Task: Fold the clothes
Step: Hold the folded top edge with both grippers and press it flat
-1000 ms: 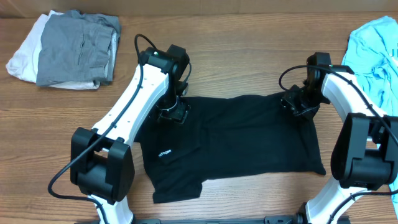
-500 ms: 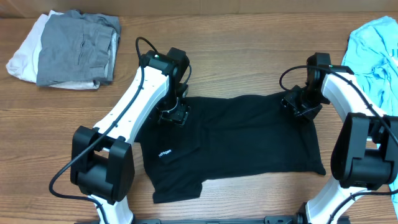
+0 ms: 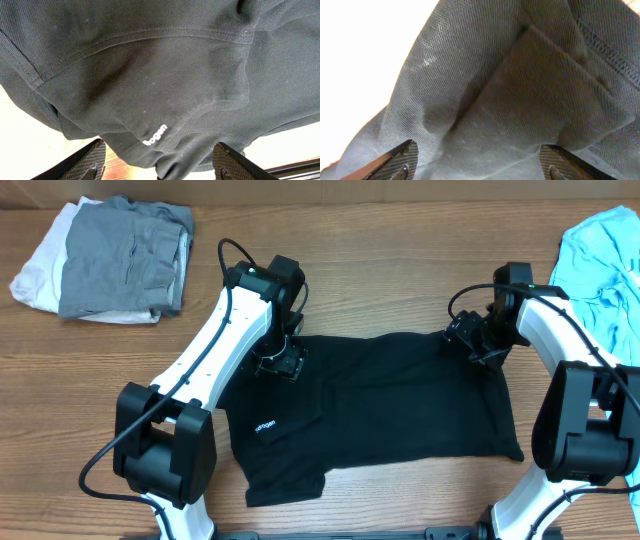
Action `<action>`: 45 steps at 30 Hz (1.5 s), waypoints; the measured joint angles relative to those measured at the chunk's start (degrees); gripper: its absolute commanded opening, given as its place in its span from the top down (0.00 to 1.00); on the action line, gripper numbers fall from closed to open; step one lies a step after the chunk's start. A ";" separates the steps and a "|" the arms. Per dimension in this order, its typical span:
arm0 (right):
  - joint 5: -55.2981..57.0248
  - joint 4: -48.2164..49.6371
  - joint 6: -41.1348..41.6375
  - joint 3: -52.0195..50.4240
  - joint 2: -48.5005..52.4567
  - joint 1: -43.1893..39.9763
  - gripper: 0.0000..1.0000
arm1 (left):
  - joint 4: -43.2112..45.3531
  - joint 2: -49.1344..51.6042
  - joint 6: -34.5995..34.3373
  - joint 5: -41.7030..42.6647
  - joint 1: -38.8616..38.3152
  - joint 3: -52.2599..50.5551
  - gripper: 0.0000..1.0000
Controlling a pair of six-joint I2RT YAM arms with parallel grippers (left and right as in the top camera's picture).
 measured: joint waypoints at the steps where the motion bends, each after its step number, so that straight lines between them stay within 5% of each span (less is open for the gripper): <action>1: 0.28 -0.09 -0.02 0.00 0.00 0.00 0.19 | 0.00 0.00 0.00 0.00 0.00 -0.02 0.29; 4: 1.86 -0.13 0.07 0.00 0.00 0.00 0.24 | 0.02 0.00 0.00 0.00 0.00 -0.02 0.29; 8: 3.34 -0.70 0.39 0.00 0.00 0.00 0.43 | 0.04 0.00 0.00 -0.02 0.00 -0.02 0.29; 19: 6.01 0.02 1.68 0.00 2.40 0.00 0.40 | 0.04 0.00 0.00 0.00 0.00 -0.02 0.28; 24: 6.03 0.00 1.88 0.00 3.08 0.00 0.51 | 0.04 0.00 0.11 0.00 0.00 -0.02 0.28; 29: 5.92 -0.63 1.90 0.11 3.10 0.00 0.49 | 0.04 0.00 0.22 0.00 0.00 -0.02 0.28; 36: 4.48 -9.75 1.75 6.91 3.82 0.00 0.19 | 0.02 0.00 0.24 0.00 0.00 -0.04 0.28; 45: 4.76 -7.74 1.42 9.90 3.85 0.00 0.19 | 0.09 0.00 0.24 0.00 0.00 -0.09 0.28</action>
